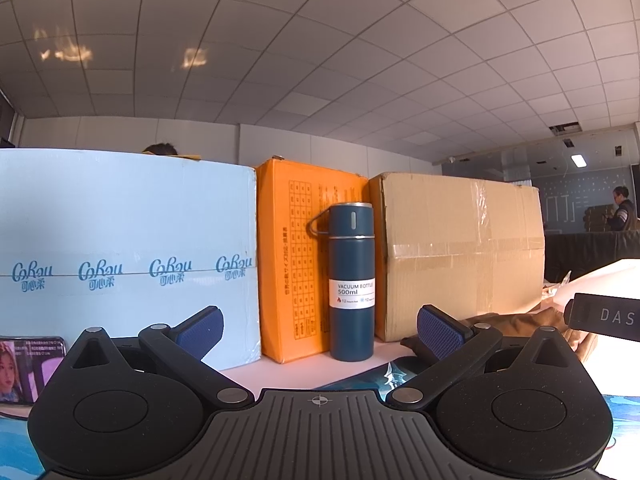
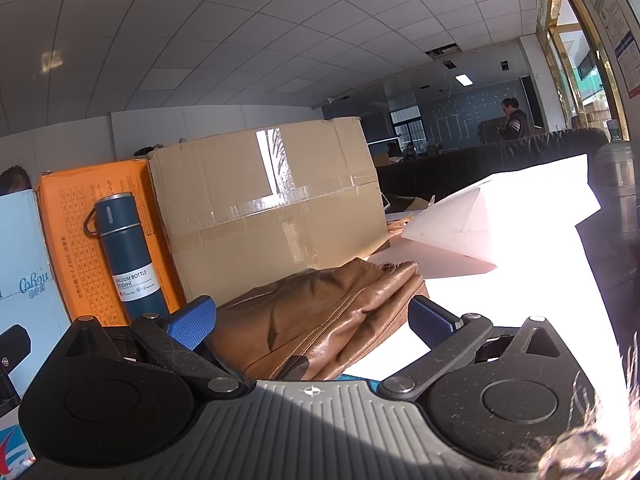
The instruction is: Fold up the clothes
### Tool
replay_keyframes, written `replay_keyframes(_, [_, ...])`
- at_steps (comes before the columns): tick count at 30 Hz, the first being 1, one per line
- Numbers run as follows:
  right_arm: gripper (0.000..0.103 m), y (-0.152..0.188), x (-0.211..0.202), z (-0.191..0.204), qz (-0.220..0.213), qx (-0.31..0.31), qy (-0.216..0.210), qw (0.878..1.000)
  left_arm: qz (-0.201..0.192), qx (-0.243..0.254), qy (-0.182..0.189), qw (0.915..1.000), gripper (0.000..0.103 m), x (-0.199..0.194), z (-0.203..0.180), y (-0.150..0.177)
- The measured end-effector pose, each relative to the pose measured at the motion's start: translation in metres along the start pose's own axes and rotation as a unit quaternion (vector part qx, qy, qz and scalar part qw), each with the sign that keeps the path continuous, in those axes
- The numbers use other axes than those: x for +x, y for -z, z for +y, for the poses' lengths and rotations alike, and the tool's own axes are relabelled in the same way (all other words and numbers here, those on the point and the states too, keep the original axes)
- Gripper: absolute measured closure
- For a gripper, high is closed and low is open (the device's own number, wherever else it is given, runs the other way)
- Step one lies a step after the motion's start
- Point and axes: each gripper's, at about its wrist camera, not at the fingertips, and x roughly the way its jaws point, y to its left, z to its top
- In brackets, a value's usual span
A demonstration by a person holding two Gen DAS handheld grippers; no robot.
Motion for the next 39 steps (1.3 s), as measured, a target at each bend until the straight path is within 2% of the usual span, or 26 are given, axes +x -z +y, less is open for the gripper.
replay_keyframes(39, [0.0,-0.0006,-0.0022,-0.0048,-0.004,0.013,-0.003,1.0,-0.004,0.008,-0.004,1.0,0.0,-0.0011,-0.0012,0.0003])
